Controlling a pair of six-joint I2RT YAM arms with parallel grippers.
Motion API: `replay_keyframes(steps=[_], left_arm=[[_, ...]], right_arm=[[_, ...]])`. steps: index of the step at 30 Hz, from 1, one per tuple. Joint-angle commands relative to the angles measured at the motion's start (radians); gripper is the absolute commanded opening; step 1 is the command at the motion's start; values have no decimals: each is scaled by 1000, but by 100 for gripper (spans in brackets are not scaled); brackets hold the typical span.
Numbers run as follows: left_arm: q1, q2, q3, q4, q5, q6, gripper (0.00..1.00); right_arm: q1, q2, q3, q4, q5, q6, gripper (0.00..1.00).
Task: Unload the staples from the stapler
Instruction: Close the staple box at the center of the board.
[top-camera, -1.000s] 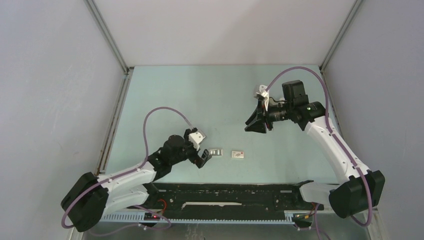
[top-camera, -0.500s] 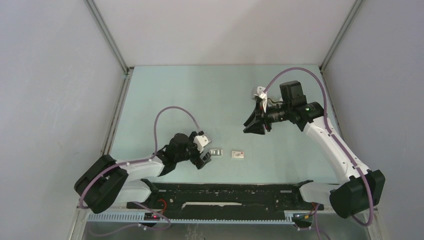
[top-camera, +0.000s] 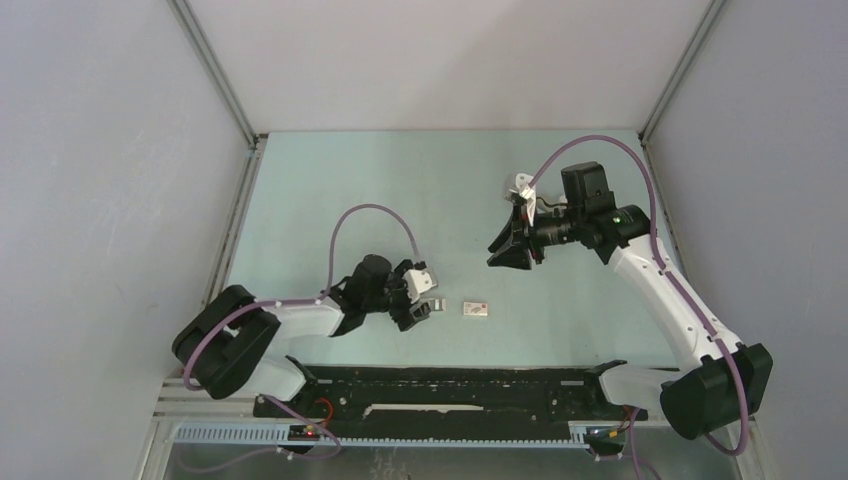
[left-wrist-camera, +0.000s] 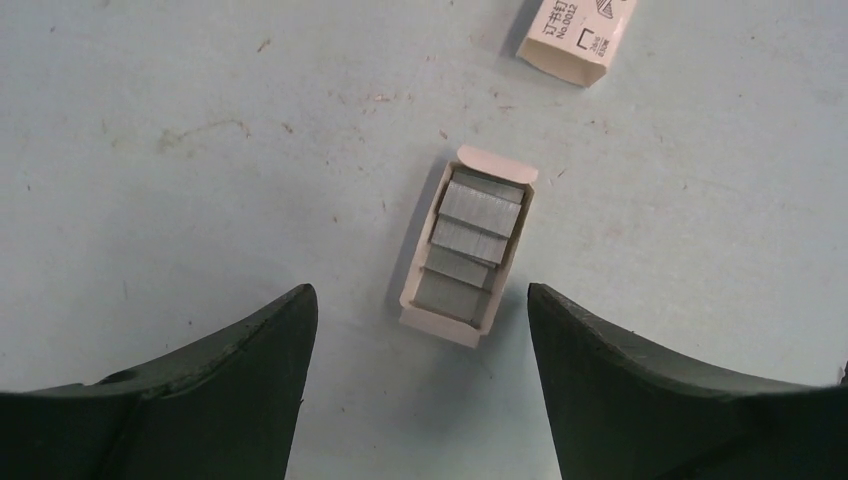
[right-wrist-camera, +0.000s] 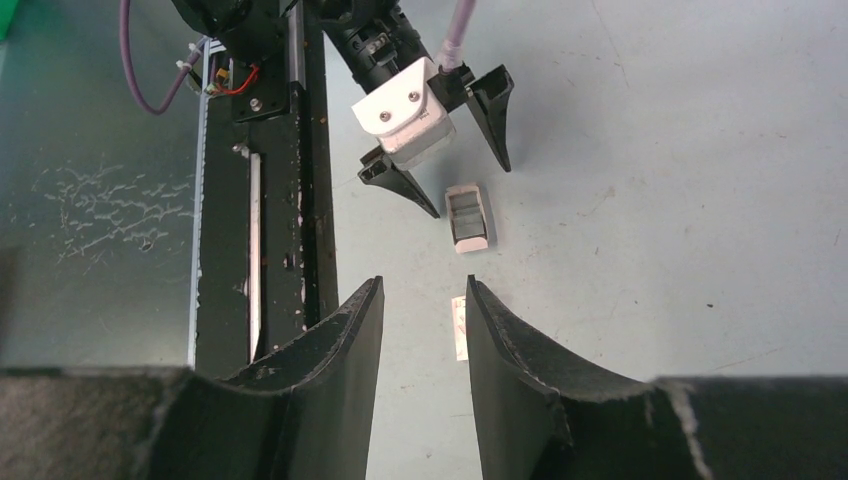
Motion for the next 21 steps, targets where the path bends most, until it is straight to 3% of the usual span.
replay_keyframes(steps=[1,8,21], left_arm=[[5,29,76,-38,76,74,80],[6,74,123,-122,134,107,65],[3,79,124,-154,185,165,56]], right_arm=[[3,-24,3,-9,-22,-24,45],[3,-21,2,-12,-22,-26,45],[-5,-18,3,-14,-21,-26,45]])
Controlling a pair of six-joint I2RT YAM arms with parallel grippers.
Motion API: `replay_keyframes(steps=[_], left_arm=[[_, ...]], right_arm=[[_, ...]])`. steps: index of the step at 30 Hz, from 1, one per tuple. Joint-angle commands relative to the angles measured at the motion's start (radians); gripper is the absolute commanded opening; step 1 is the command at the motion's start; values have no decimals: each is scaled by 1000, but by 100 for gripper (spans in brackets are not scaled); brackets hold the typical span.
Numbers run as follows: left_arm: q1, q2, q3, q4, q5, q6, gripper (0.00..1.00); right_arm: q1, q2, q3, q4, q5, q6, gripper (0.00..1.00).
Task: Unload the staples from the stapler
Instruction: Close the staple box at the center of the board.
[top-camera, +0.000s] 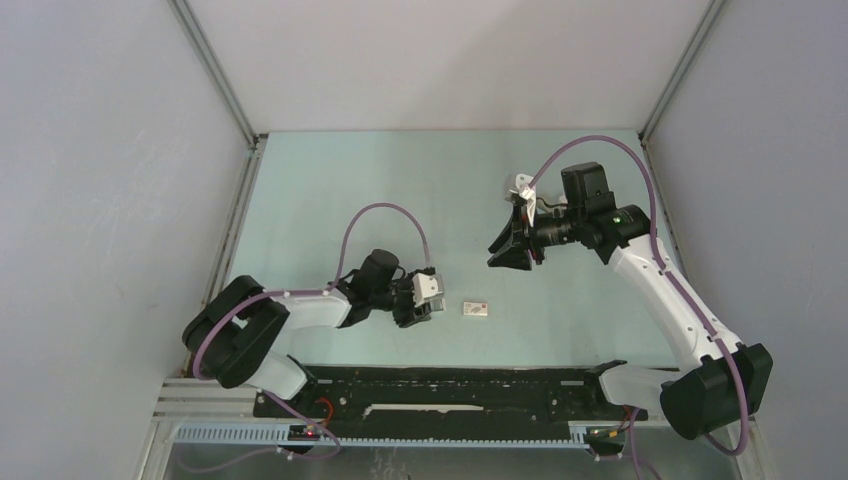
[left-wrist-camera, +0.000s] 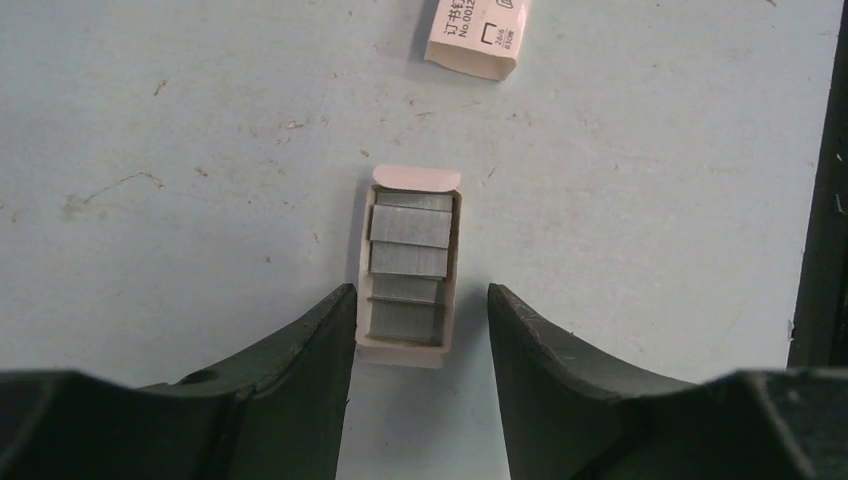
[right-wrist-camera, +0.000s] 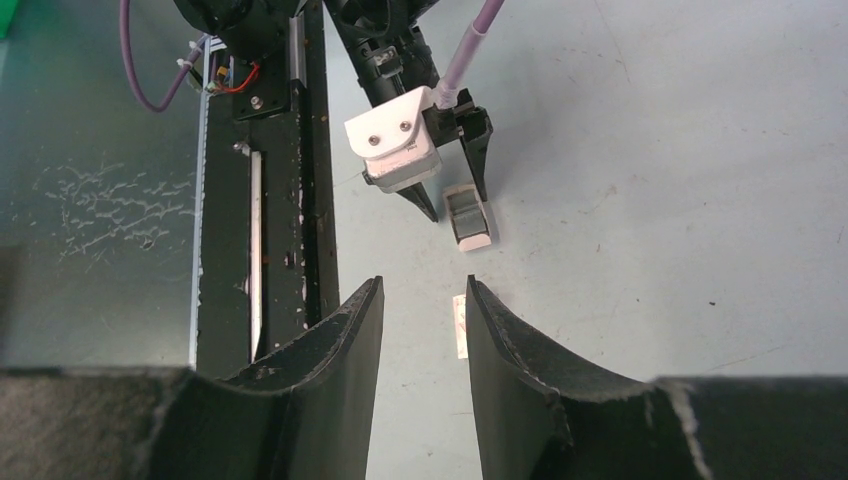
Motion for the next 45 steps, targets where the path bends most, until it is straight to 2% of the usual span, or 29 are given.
replay_keyframes(steps=[1,7,14,16,19,21,30,38,45], left_arm=[[2,5,33,-35,37,39,56],[-9,6,36,-40,44,20,52],[-38,-5,20,5,-9,-50,51],[-43,-12,8,34,-26,-73,52],[-52,-13,-11,90,-42,-103,52],[-61,-2,-24,130,-49,-125,51],[-90,8,-85,243,-90,-176,49],[-97,-45,-155,330,-146,-232,59],[-105,-37,-171,353,-157,-258,53]], right_arm=[[-4,-18,1,-8,-20,-20,45],[-3,-9,0,-27,18,-60,45],[22,30,-37,-146,77,-352,49],[25,18,-111,-143,74,-506,54],[24,-6,-250,-103,74,-734,71],[26,-1,-302,-71,88,-802,76],[107,124,-335,72,240,-733,76],[176,184,-342,168,318,-642,75],[206,223,-342,217,374,-591,75]])
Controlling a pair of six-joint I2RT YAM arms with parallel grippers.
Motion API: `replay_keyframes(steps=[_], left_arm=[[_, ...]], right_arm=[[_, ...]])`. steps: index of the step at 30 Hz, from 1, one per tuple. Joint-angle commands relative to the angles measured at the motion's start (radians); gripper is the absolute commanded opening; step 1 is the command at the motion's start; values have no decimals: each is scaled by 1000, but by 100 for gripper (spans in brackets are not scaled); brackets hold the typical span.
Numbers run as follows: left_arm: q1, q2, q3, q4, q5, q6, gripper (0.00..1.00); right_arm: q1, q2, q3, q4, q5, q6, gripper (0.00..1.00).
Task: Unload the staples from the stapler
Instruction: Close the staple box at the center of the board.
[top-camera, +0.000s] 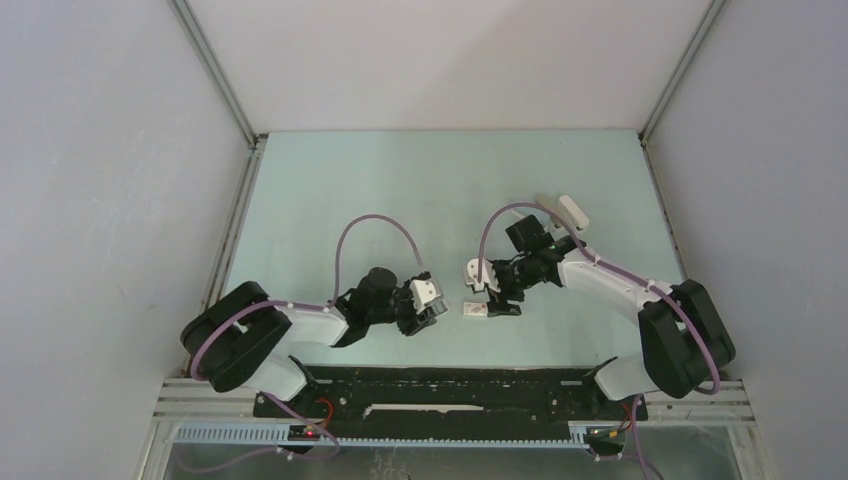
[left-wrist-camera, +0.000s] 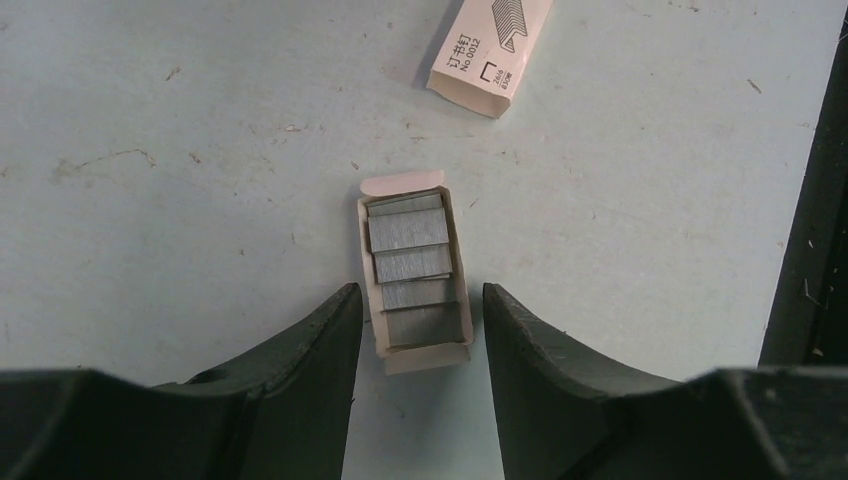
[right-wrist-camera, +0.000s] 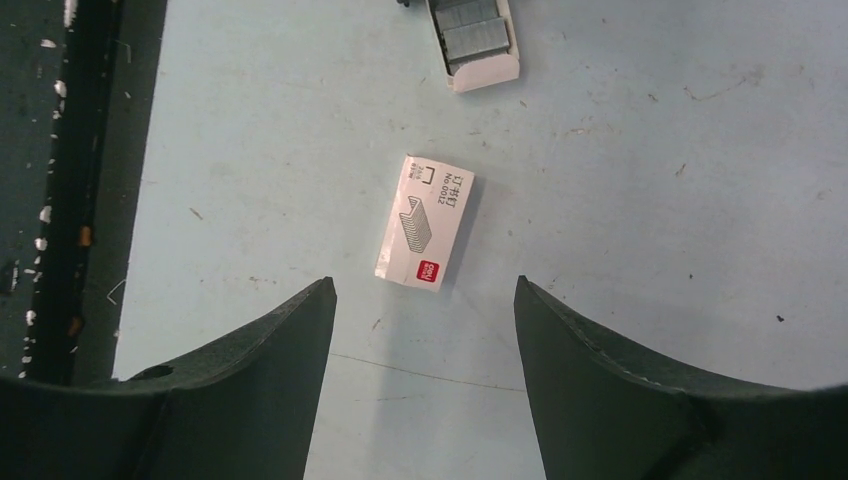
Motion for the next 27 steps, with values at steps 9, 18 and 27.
replay_keyframes(steps=[9,18,27], left_arm=[[-21,-1,-62,127,-10,-58,43],[-53,16,-127,254,-29,-77,42],[-77,28,-159,326,-39,-85,42]], right_arm=[[46,68,-4,61,98,55,75],[65,68,-21,83,128,43,75],[65,24,-12,38,72,18,76]])
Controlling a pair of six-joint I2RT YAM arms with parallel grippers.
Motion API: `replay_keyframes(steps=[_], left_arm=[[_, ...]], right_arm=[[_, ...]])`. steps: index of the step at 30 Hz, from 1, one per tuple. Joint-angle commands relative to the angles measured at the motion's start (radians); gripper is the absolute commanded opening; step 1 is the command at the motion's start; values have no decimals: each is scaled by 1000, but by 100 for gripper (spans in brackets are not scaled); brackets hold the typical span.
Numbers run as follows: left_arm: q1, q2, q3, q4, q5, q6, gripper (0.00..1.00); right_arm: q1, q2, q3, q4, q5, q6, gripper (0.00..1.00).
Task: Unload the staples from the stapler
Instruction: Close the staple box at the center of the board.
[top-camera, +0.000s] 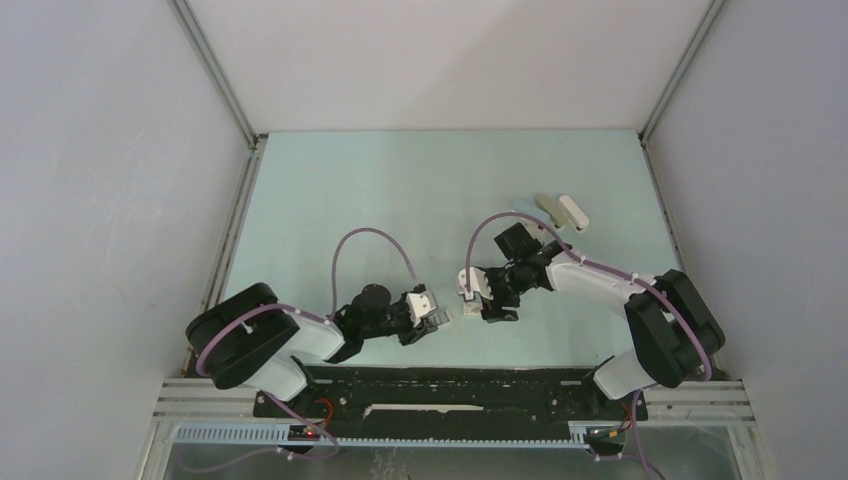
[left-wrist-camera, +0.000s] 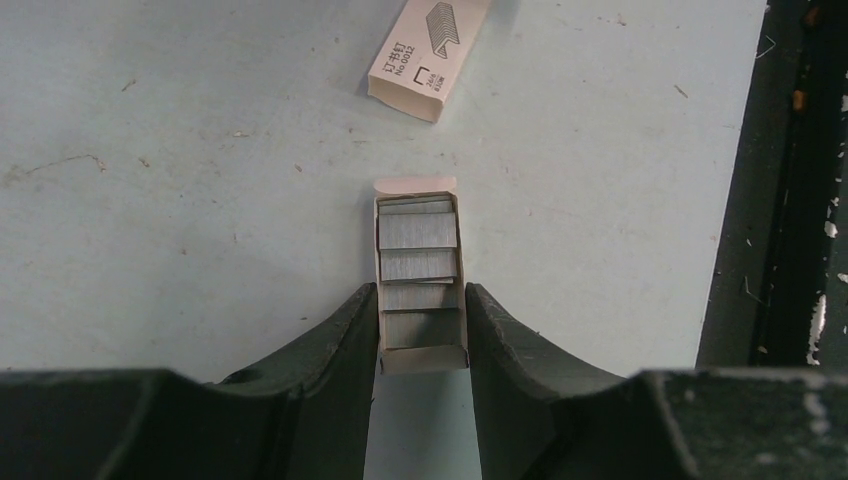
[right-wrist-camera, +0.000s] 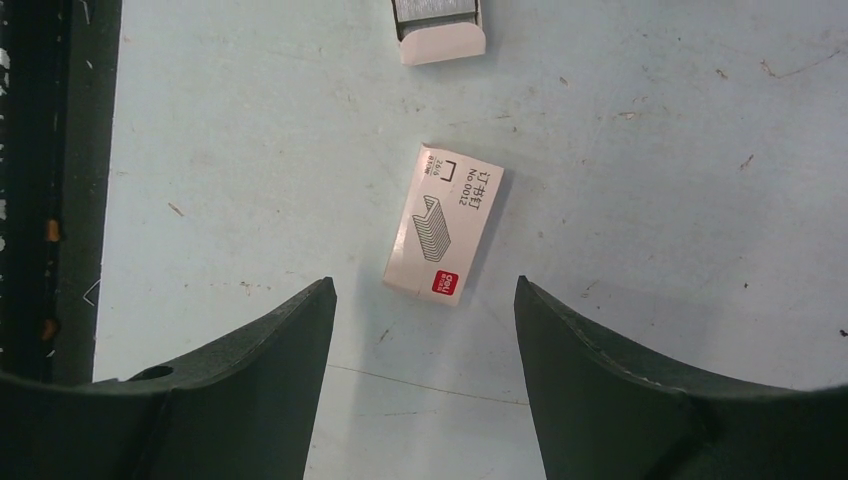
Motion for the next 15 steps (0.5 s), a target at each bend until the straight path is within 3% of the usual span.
replay_keyframes(steps=[1,15], left_arm=[[-17,4,-34,68,-17,-13,42],[-24,18,-48,110,-32,-16,43]], right_arm=[[-9,-52,16,-42,-56,-32,76],[17,-21,37,-40,-8,43,76]])
